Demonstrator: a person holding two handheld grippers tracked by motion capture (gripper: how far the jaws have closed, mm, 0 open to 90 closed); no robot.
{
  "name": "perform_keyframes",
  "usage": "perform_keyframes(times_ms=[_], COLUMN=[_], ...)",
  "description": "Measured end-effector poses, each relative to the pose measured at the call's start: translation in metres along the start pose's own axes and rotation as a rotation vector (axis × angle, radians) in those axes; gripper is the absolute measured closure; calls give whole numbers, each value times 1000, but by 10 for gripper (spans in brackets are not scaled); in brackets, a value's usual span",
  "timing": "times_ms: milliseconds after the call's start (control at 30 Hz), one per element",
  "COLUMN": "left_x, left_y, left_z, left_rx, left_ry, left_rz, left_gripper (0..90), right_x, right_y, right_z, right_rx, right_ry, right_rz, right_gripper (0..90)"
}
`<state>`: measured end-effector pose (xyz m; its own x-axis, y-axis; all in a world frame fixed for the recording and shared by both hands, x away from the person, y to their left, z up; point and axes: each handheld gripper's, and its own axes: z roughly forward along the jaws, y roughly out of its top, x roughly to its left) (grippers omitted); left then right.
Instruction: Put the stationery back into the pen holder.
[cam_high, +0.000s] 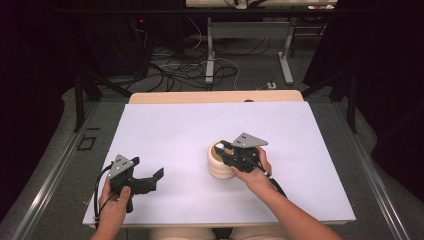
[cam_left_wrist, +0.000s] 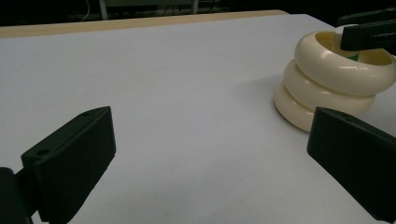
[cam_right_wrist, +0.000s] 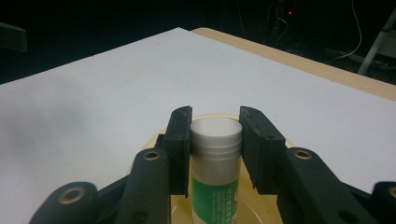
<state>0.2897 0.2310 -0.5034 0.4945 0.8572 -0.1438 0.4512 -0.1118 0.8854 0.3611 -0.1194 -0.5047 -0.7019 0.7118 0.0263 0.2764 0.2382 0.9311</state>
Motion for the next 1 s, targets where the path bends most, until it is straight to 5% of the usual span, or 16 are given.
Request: perform_keyframes(times_ms=[633, 1000], left_x=[0, -1], left_y=[0, 0], left_z=[0, 0], left_rx=[1, -3], left_ry=[2, 5], left_rz=[1, 2], left_gripper=[11, 11], right_x=[2, 5], right_y=[-6, 0], right_z=[1, -4], right_rx=[37, -5], right_ry=[-7, 3], right_rz=[-19, -8], right_gripper=[642, 439])
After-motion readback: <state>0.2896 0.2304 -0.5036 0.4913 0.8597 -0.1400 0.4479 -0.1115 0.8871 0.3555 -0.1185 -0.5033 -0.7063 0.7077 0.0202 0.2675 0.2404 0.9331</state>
